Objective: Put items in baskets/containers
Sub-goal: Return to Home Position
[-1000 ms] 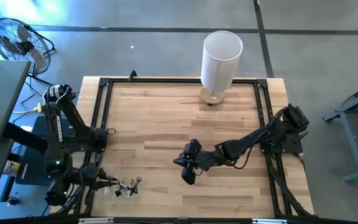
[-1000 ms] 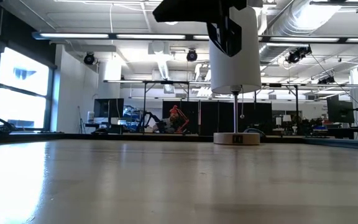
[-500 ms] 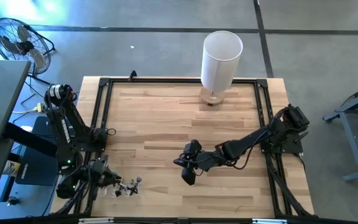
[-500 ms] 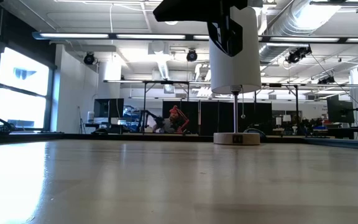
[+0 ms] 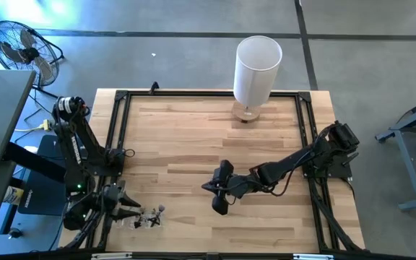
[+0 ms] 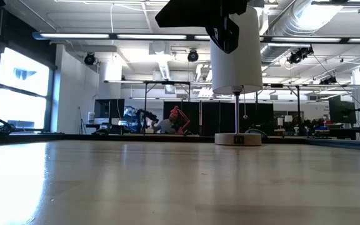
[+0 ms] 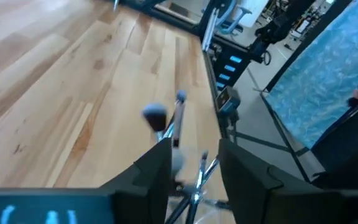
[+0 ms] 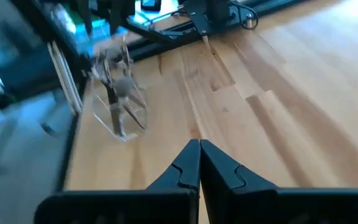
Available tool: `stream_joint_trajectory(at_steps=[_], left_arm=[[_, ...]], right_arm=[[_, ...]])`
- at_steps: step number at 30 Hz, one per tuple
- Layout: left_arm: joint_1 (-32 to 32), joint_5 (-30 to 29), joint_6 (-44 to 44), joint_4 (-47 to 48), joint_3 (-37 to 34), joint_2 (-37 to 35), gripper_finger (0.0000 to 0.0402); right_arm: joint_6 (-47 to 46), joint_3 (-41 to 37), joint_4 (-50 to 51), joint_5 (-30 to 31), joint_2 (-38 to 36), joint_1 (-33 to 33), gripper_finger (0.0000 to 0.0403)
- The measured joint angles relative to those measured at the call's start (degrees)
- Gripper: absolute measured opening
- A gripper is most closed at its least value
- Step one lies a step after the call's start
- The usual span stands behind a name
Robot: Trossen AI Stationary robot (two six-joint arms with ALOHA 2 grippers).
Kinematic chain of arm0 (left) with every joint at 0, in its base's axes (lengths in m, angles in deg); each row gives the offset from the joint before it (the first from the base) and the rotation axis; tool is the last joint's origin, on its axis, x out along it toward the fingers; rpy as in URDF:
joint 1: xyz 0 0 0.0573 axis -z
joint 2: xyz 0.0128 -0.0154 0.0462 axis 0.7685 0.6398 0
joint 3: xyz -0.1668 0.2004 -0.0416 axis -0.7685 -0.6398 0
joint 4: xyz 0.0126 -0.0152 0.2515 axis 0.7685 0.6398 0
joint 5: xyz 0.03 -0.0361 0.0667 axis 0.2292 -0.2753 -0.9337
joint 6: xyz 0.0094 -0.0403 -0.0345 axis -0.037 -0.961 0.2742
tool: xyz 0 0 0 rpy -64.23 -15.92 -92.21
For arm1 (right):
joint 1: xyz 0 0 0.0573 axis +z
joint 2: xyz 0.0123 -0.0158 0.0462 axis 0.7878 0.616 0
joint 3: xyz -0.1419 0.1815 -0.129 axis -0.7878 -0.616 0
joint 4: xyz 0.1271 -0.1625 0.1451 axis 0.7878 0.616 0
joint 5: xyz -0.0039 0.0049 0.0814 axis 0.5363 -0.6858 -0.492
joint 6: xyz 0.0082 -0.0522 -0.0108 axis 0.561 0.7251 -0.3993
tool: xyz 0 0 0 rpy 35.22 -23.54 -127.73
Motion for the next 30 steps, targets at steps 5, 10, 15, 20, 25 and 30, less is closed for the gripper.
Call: stream_joint_trajectory(at_steps=[5,10,15,20,25,30], left_arm=[[-0.02,-1.19,8.02,4.64,3.78,-4.31,0.0086],[-1.03,-1.72,17.94,8.91,6.66,-10.77,0.0013],[-11.17,11.91,25.13,6.93,6.76,-15.26,0.0002],[-27.55,28.68,39.24,1.05,6.76,-13.31,0.0001],[-44.13,46.43,48.83,-2.79,6.74,-11.57,0.0001],[-59.8,58.29,57.12,-7.39,6.73,-8.79,0.0]], right_arm=[[8.18,0.0,0.43,0.24,0.0,-0.07,0.0001],[8.38,0.0,0.51,-0.09,0.0,-0.48,0.0001],[6.9,-2.09,0.83,-0.68,0.0,-0.83,0.0001],[4.47,-10.7,-9.67,-3.06,-0.76,-0.85,0.0001],[3.83,-20.65,-19.27,-4.4,-4.37,-2.57,0.0],[3.83,-29.86,-20.73,-6.73,-13.61,-6.47,0.0]])
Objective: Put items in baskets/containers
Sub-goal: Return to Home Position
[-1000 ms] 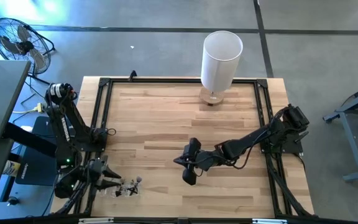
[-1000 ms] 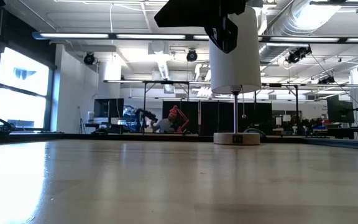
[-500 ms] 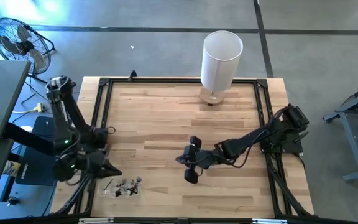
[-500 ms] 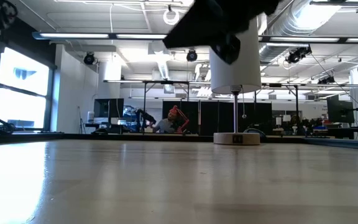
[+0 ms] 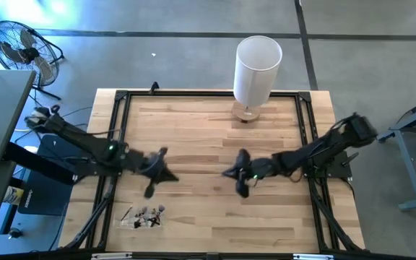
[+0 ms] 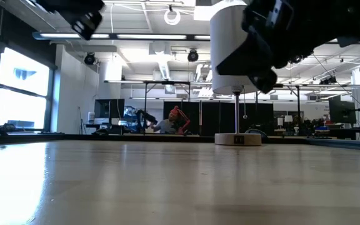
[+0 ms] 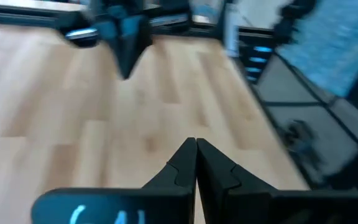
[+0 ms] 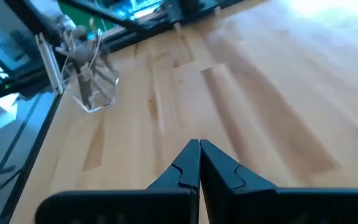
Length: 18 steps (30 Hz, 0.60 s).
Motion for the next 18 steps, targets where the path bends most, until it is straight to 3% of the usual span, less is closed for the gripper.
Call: stream_joint_trajectory(at_steps=[8,13,18], left_arm=[[-16.79,4.97,5.34,-1.81,-1.83,-0.99,0.0],[-22.1,5.64,5.38,-2.43,-5.72,-5.11,0.0],[-23.1,4.39,2.69,-6.02,-11.27,-10.79,0.0]], right_arm=[[1.36,-11.8,6.28,-2.55,-23.88,-6.36,0.0],[4.27,-12.93,18.24,-5.98,-36.28,-9.13,0.0],[5.66,-12.93,24.09,-6.17,-42.97,-11.28,0.0]])
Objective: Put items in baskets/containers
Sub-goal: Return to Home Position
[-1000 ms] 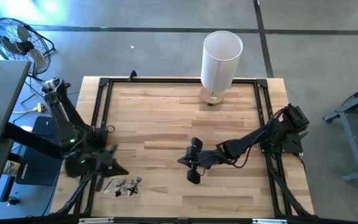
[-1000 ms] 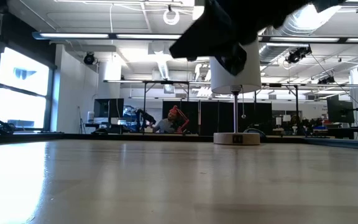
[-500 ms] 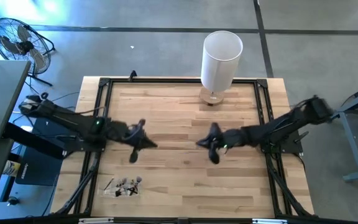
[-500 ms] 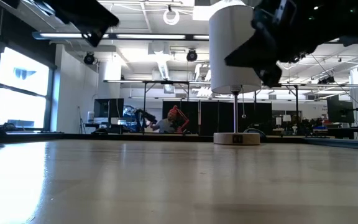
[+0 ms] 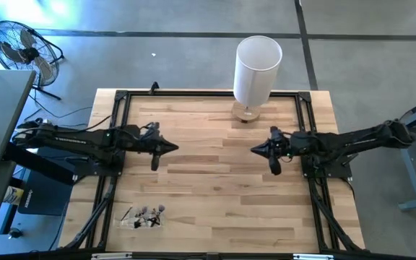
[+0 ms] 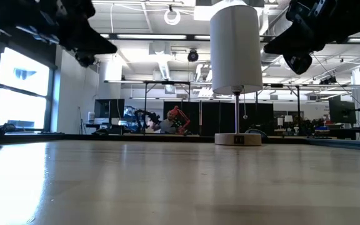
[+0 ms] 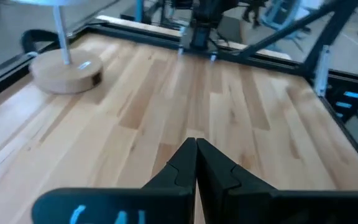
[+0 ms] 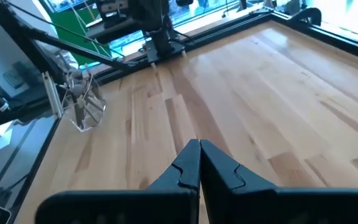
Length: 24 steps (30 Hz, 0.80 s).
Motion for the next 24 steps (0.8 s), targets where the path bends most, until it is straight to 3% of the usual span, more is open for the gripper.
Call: stream_joint_trajectory(at_steps=[8,24], left_arm=[[0.07,-2.8,-2.67,-1.17,-8.26,-13.02,0.0],[-0.01,-0.13,2.95,-2.78,-19.27,-35.06,0.0]], right_arm=[[-1.15,0.0,4.77,-2.02,-1.99,-1.68,0.0],[-6.55,0.02,4.84,0.71,-1.99,-5.97,0.0]])
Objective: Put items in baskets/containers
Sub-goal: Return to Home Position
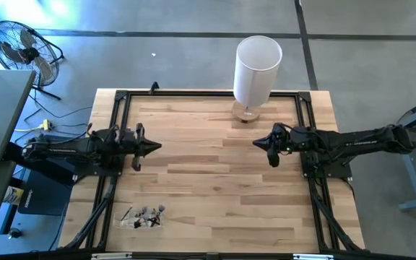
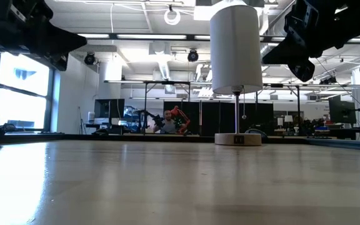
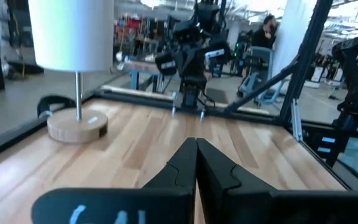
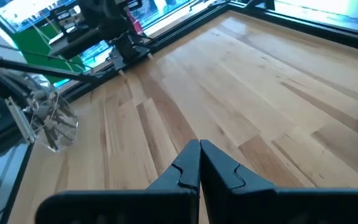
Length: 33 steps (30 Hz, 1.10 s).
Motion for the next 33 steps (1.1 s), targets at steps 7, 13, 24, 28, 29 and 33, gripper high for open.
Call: stream_joint_trajectory(at_steps=[7,13,24,28,29,33], left_arm=[[0.0,0.47,1.43,1.49,-2.28,-8.07,0.0],[0.0,1.89,1.27,6.78,-2.79,-9.2,0.0],[0.0,5.99,3.58,11.85,-2.57,-8.4,0.0],[0.02,5.89,4.23,11.72,-2.57,-8.19,0.0001],[0.0,5.6,4.25,11.58,-2.57,-8.22,0.0001],[0.0,3.88,4.25,11.13,-2.7,-8.19,0.0001]], right_arm=[[-2.74,0.0,0.0,0.21,0.02,-0.71,0.0],[-3.16,0.02,0.11,0.65,0.02,-0.71,0.0],[-1.68,0.02,0.52,-0.22,0.02,-0.71,0.0],[-0.27,0.02,0.5,-0.65,0.02,-0.71,0.0],[-0.06,0.02,0.53,-0.68,0.02,-0.71,0.0],[4.96,0.02,1.43,-3.35,-0.18,-0.7,0.0]])
